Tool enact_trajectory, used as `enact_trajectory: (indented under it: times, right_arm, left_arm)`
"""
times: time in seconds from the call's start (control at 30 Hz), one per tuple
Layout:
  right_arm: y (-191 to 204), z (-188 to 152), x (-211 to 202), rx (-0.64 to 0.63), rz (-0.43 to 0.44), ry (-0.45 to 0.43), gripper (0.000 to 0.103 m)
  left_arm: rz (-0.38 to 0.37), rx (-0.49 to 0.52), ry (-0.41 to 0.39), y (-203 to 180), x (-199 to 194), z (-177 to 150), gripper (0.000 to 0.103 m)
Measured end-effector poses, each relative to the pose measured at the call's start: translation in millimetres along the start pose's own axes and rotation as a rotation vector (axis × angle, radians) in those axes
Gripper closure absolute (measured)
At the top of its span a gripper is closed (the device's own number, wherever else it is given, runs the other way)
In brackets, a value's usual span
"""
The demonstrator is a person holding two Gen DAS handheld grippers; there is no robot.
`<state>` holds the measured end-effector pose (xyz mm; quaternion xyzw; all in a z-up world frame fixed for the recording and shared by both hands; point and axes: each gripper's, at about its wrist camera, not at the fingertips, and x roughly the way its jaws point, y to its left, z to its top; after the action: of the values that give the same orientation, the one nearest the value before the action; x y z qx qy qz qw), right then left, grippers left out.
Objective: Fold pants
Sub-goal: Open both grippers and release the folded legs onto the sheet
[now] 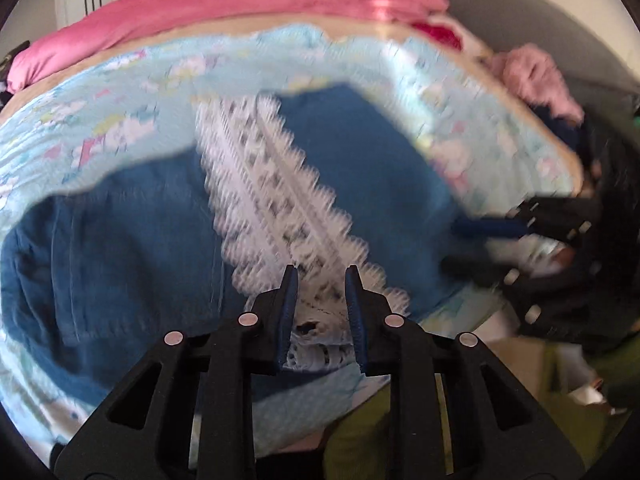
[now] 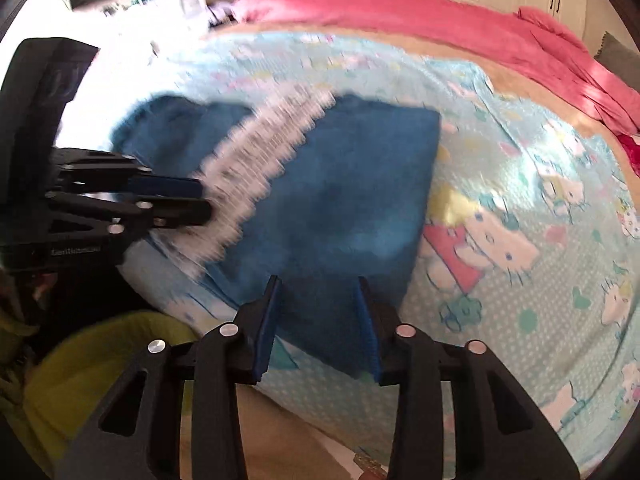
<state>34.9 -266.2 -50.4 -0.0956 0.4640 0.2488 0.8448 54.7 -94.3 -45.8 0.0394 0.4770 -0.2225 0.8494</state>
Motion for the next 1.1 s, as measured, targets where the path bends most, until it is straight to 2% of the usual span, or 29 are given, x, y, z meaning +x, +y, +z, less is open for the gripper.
enact_trajectory:
  times: [0.2,0.3,0.4,0.47,0.53,0.63,0.67,0.73,0.93,1.1]
  right_arm:
    - [-7,-12,6,0.018,-0.003,0.009,0.069]
    - [-10,-7,-2,0.044,0.027,0.002,0.066]
    - [-11,4,-22,0.042,0.042,-0.087,0.059]
    - [-13,15,-30,0.038,0.019,-0.136,0.056]
    - [-17,26,-31,0.044,0.003,-0.152,0.054]
    - [-18,43,-24,0.03,0.003,-0.145,0.045]
    - [-16,49,-19,0.018,0.008,-0.135,0.045]
    - [-12,57,-10,-0.002,0.018,-0.12,0.045]
    - [-2,76,15,-0.048,0.021,-0.086,0.045]
    - [-14,87,53,-0.046,-0.069,0.0,0.045]
  left_arm:
    - [-0.054,-0.053,0.002,12,0,-4,0.086]
    - [-0.043,-0.052,-0.03,11,-11,-3,0.083]
    - [-0.039,-0.024,-0.113,3,-32,2,0.077]
    - [-0.026,-0.011,-0.122,-1,-34,4,0.077]
    - [-0.032,-0.011,-0.092,-3,-25,3,0.077]
    - [-0.03,0.003,-0.031,-7,-8,-2,0.074]
    - [-0.03,0.015,-0.018,-9,-5,-3,0.069]
    - [-0.025,0.029,-0.017,-11,-4,-4,0.066]
    - [-0.061,-0.002,-0.007,-3,-1,-4,0.065]
    - [-0.052,0.007,-0.006,-6,0,-4,0.065]
